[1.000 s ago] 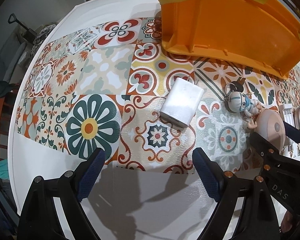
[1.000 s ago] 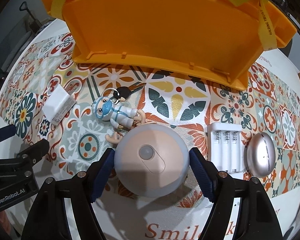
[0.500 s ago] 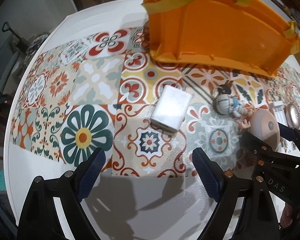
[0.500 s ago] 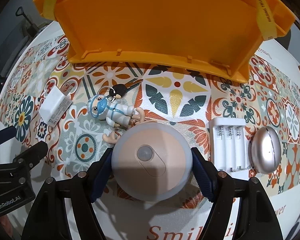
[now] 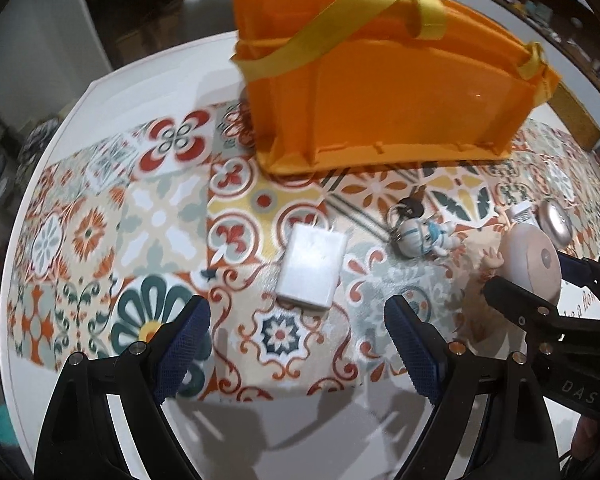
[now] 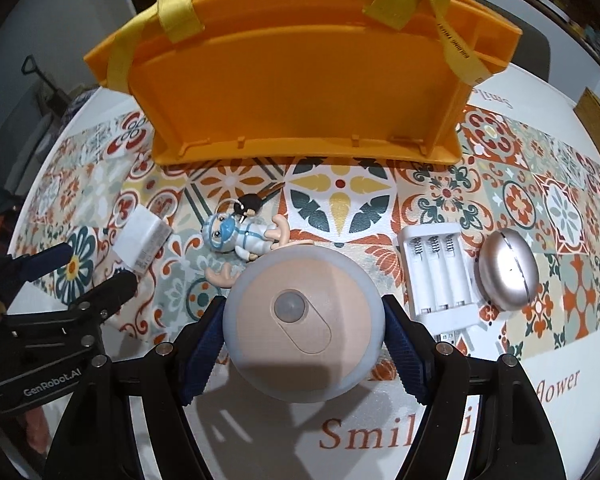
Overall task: Organize rigid objects
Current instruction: 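Lift the pink lamp with the right tool while the left tool moves toward the white charger, then close the left tool on the white charger while the right tool holds the lamp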
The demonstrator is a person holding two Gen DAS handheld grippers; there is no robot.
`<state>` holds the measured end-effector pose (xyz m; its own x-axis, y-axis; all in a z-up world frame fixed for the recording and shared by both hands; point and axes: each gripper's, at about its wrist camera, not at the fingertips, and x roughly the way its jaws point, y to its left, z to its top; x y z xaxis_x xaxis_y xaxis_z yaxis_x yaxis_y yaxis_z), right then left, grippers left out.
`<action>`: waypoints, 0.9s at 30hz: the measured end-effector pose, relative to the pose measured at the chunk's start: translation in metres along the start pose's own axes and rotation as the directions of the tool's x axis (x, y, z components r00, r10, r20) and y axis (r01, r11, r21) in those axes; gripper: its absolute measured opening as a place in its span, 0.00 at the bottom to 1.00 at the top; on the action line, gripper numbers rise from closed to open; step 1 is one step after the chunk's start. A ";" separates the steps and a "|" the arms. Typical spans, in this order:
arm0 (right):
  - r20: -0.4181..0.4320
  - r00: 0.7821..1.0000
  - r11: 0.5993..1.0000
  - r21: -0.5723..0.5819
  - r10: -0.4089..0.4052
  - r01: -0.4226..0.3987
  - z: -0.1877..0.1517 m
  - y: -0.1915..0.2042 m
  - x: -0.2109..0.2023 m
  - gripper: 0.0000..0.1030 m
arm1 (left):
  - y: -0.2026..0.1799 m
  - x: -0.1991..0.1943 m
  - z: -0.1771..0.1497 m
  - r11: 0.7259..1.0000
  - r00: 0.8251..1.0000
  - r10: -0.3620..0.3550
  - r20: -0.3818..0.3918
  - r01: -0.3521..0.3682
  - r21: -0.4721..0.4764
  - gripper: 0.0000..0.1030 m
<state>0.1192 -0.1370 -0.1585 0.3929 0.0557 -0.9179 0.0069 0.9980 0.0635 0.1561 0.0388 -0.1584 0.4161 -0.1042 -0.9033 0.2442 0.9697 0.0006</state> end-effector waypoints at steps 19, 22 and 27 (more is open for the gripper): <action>-0.033 0.999 0.995 0.099 -0.009 0.012 0.002 0.001 0.019 0.73 | 0.003 0.036 0.011 0.995 0.998 -0.058 -0.002 0.057 0.086 0.60; -0.035 0.999 0.994 0.107 -0.010 0.014 0.004 0.000 0.021 0.73 | 0.004 0.039 0.011 0.995 0.997 -0.074 -0.002 0.074 0.066 0.53; -0.043 0.999 0.994 0.107 -0.011 0.015 0.004 -0.001 0.024 0.73 | 0.003 0.042 0.014 0.995 0.997 -0.082 0.001 0.082 0.061 0.36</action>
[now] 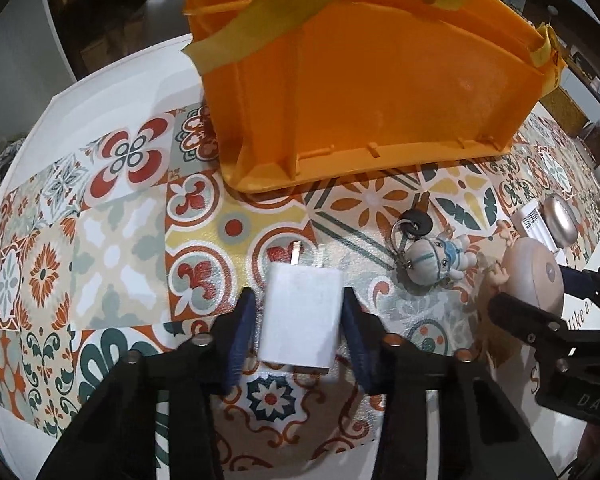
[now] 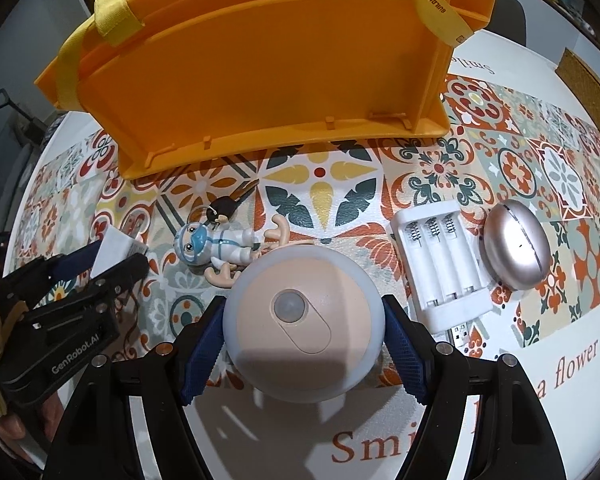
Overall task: Organize rigid objects
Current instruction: 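Close the left tool on the white charger while the right tool holds the lamp, then carry the charger in the left tool while the right tool carries the lamp over the crate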
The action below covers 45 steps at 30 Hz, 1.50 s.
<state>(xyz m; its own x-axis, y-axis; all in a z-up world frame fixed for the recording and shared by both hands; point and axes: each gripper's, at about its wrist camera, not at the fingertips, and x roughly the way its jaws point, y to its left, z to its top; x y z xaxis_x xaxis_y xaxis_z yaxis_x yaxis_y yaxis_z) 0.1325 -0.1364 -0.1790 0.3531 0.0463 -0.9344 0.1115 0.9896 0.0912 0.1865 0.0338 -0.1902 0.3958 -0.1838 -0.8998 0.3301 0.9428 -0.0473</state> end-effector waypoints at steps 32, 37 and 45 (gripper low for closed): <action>0.106 0.994 1.000 -0.022 0.015 -0.013 -0.004 -0.003 -0.064 0.73 | -0.019 -0.089 -0.007 0.996 0.993 -0.026 0.116 0.036 -0.082 0.35; 0.134 0.990 0.999 -0.036 0.032 -0.027 -0.005 -0.001 -0.081 0.73 | -0.020 -0.108 -0.006 0.994 0.989 -0.020 0.147 0.035 -0.100 0.35; 0.183 0.982 0.998 -0.054 0.050 -0.040 -0.002 0.001 -0.103 0.73 | -0.023 -0.132 0.000 0.993 0.981 -0.028 0.190 0.049 -0.107 0.35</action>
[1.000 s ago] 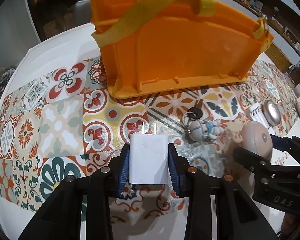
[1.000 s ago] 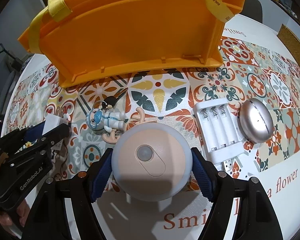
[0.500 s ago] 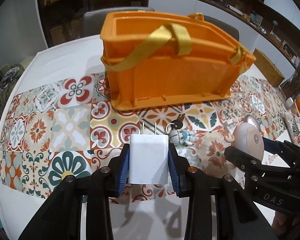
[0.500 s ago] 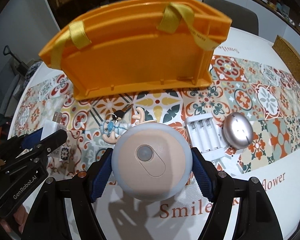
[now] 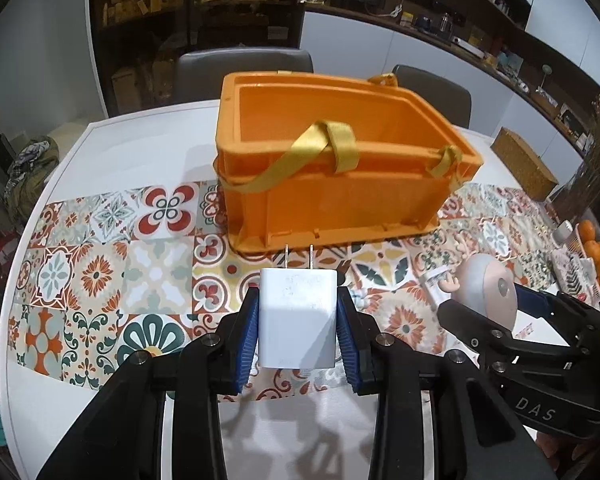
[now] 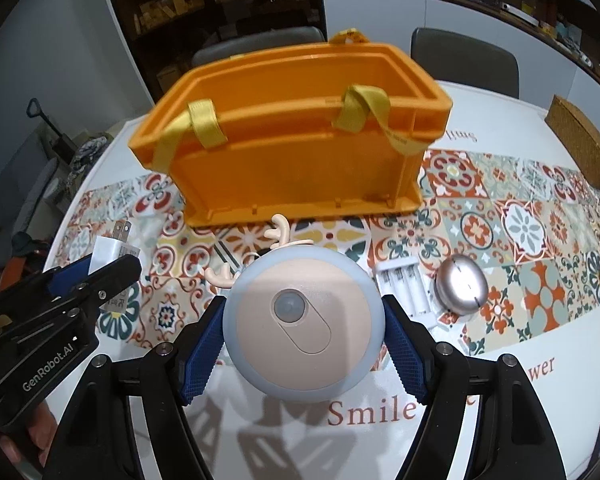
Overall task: Organize rigid objects
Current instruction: 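Carry the charger in the left tool while the right tool carries the lamp over the crate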
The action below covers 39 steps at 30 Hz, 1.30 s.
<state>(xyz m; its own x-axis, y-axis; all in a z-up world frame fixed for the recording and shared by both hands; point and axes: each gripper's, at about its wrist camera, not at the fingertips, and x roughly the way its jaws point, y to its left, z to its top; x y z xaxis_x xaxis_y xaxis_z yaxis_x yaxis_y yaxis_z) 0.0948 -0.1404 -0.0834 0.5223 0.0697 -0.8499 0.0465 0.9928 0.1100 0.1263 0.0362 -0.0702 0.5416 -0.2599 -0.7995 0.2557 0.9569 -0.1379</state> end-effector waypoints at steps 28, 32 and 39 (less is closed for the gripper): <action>0.150 0.989 1.000 0.015 0.006 -0.009 0.056 -0.006 -0.042 0.73 | -0.020 -0.033 0.066 0.999 0.992 -0.013 0.129 0.008 0.038 0.35; 0.166 0.986 1.000 0.012 -0.007 0.005 0.067 -0.006 -0.045 0.73 | -0.021 -0.034 0.076 0.999 0.991 -0.014 0.136 0.009 0.038 0.35; 0.180 0.984 1.000 0.010 -0.004 0.003 0.083 -0.007 -0.048 0.73 | -0.018 -0.033 0.092 0.999 0.991 -0.019 0.132 0.016 0.029 0.35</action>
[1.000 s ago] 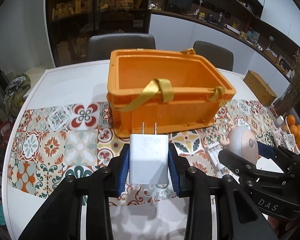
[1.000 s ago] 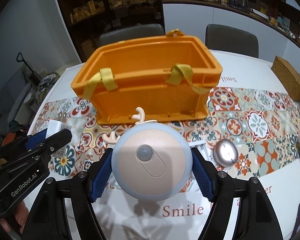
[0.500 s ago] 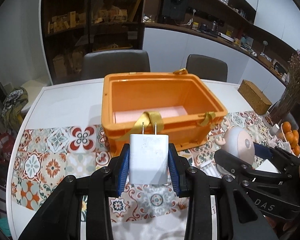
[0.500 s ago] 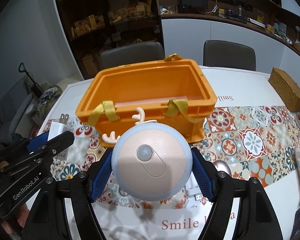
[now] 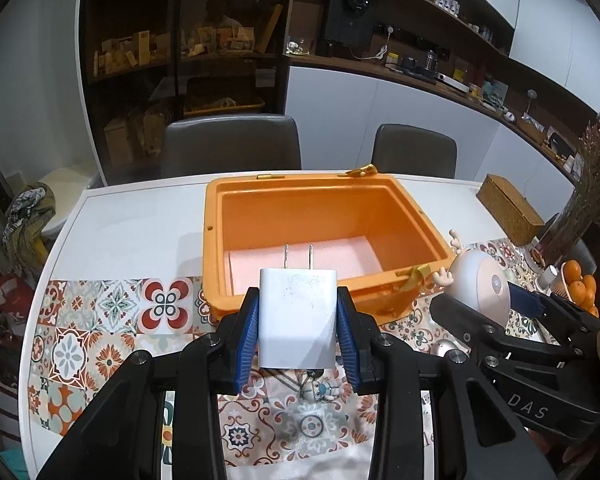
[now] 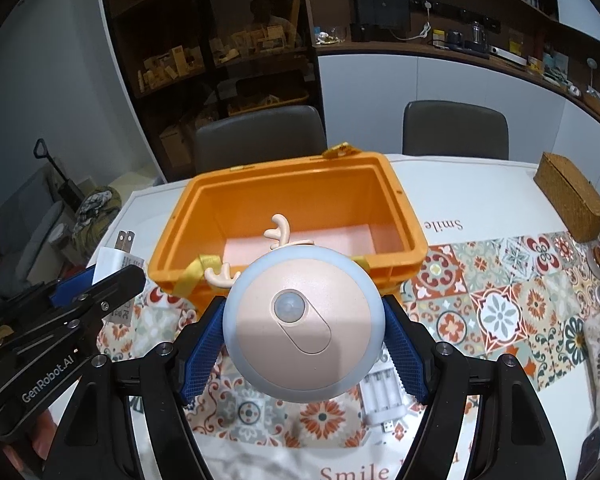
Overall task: Organize rigid objects
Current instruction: 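Carry the charger in the left tool while the right tool carries the lamp over the crate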
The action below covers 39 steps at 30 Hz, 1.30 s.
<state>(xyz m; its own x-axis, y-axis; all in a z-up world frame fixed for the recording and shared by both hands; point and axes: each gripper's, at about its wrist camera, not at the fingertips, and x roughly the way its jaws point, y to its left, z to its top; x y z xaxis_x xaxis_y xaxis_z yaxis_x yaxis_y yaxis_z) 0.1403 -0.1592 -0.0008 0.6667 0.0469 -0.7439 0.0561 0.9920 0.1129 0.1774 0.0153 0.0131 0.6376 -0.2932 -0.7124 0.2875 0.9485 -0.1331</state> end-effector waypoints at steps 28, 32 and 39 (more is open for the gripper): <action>-0.100 0.994 0.999 -0.017 -0.049 0.047 0.078 -0.006 0.055 0.73 | 0.002 0.047 0.064 0.999 0.998 0.025 -0.056 -0.023 0.038 0.35; -0.129 0.990 0.998 -0.017 -0.056 0.055 0.082 -0.007 0.068 0.73 | 0.003 0.061 0.067 0.998 0.996 0.037 -0.078 -0.033 0.046 0.35; -0.195 0.979 0.998 -0.023 -0.066 0.062 0.084 -0.010 0.095 0.73 | 0.010 0.089 0.068 0.999 0.990 0.037 -0.139 -0.033 0.035 0.35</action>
<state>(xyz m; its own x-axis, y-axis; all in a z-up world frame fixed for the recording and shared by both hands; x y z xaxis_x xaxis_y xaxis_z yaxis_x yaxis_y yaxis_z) 0.2657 -0.1744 -0.0171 0.5039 0.0037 -0.8638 0.0801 0.9955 0.0509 0.2858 -0.0097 -0.0045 0.5425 -0.2383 -0.8056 0.2910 0.9528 -0.0858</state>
